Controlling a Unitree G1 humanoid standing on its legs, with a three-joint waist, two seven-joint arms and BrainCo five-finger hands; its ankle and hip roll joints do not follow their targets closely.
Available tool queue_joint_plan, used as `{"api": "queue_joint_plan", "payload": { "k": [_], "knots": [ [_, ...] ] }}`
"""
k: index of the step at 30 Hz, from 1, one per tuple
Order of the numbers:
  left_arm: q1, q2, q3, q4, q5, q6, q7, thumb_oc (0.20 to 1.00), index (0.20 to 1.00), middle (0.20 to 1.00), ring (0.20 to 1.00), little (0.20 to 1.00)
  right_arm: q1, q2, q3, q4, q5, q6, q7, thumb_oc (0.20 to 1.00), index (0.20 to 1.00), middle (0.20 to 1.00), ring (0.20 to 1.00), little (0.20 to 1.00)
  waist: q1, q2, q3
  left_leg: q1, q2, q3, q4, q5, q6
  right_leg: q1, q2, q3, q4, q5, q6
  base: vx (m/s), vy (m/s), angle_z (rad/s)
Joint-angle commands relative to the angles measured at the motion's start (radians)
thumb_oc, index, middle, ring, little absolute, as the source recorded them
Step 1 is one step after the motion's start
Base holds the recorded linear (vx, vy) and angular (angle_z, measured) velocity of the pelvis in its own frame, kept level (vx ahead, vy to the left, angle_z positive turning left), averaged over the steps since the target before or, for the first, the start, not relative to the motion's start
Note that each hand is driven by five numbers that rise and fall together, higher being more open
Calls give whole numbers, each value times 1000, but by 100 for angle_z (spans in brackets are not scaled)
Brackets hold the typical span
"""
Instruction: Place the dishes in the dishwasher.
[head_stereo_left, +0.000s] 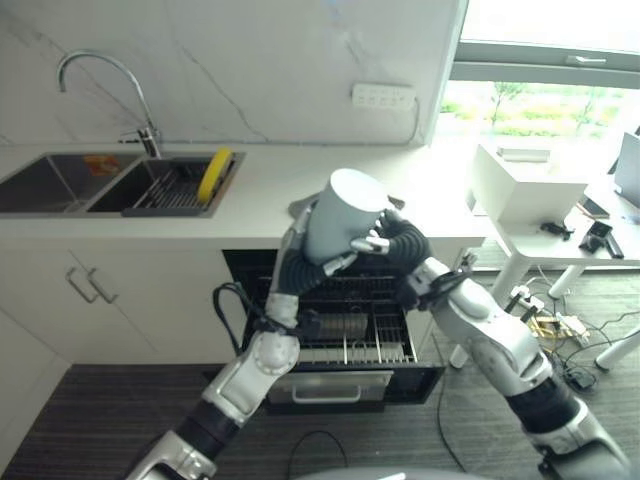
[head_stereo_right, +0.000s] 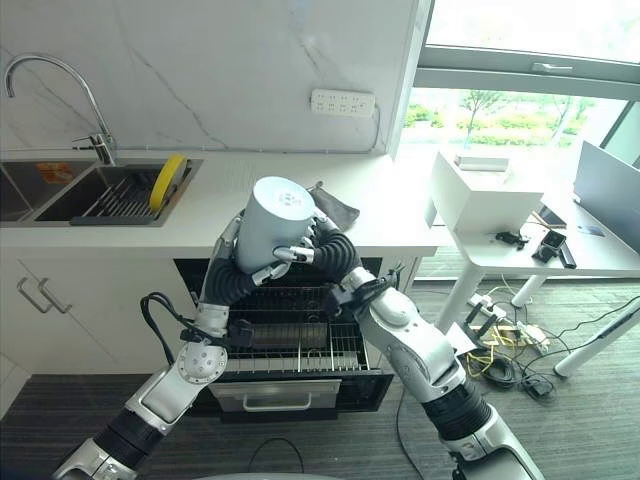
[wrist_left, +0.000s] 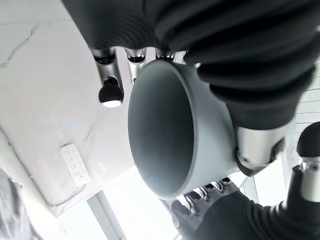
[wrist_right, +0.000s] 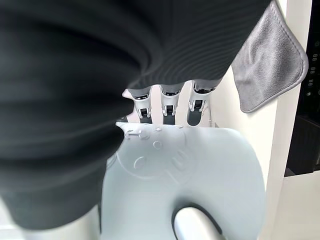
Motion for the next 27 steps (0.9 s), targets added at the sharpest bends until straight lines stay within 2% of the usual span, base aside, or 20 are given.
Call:
{"api": "queue_joint_plan", "payload": {
  "k": [1,27],
  "knots": [
    [-161,16,-42,4,23,-53,21,200,200,200,200,200,-159,53,-18,3,-6,-52,-12,1000,1000,1000,1000,1000,23,-28,20,23,-17,-27,11,-107,33,27,-53,34,3,-72,46,0,0,0],
    [-176,9,-115,-5,57,-47,11,200,200,200,200,200,-206,108,13,-21,-4,-114,-142,1000,1000,1000,1000,1000,29,-22,26,20,-16,-27,11,-108,34,26,-54,35,3,-76,47,-1,0,1]
  ]
}}
